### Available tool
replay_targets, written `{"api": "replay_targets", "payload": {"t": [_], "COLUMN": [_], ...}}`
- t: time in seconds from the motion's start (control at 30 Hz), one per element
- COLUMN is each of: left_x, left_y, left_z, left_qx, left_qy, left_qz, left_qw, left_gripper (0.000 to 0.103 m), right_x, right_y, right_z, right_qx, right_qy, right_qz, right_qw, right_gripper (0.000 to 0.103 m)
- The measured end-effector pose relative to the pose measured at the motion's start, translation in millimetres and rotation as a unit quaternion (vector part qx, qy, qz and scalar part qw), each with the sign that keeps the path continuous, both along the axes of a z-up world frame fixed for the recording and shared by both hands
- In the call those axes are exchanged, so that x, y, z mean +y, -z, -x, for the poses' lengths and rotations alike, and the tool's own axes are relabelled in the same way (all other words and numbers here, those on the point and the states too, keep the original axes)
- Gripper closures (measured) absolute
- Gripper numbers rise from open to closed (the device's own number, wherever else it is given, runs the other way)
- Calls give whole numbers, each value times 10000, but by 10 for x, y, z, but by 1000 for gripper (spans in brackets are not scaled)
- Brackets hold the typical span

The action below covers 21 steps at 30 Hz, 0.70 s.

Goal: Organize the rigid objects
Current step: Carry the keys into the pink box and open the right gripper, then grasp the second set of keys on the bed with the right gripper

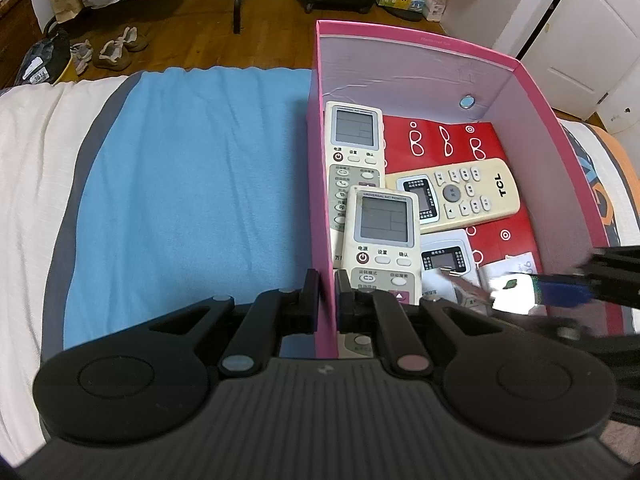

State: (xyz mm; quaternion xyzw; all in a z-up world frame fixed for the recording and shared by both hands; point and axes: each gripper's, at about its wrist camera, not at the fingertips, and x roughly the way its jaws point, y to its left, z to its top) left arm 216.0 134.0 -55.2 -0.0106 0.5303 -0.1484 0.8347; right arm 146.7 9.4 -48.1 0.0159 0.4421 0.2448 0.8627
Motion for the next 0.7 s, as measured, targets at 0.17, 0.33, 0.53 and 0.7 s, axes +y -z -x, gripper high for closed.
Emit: {"api": "replay_targets", "payload": {"t": [0.17, 0.33, 0.53, 0.7], "left_x": [24, 19, 14, 7], "left_y": [8, 22, 26, 13], "left_z": [-8, -22, -28, -24], "left_qx": [28, 67, 85, 65], "left_qy": [9, 5, -2, 0], "left_qz": [77, 72, 31, -10], "left_qw": [10000, 10000, 10000, 10000], "left_gripper": [95, 94, 94, 94], "right_x": [-99, -515, -1101, -1394], "right_y": [13, -598, -1134, -1190], "right_z": [-2, 179, 301, 129], "right_qx": [178, -554, -1305, -1156], "right_qy": [285, 703, 1207, 1284], "right_qz": [147, -337, -403, 403], "right_qw": [9993, 9954, 9832, 9841], "right_gripper": [59, 39, 32, 32]}}
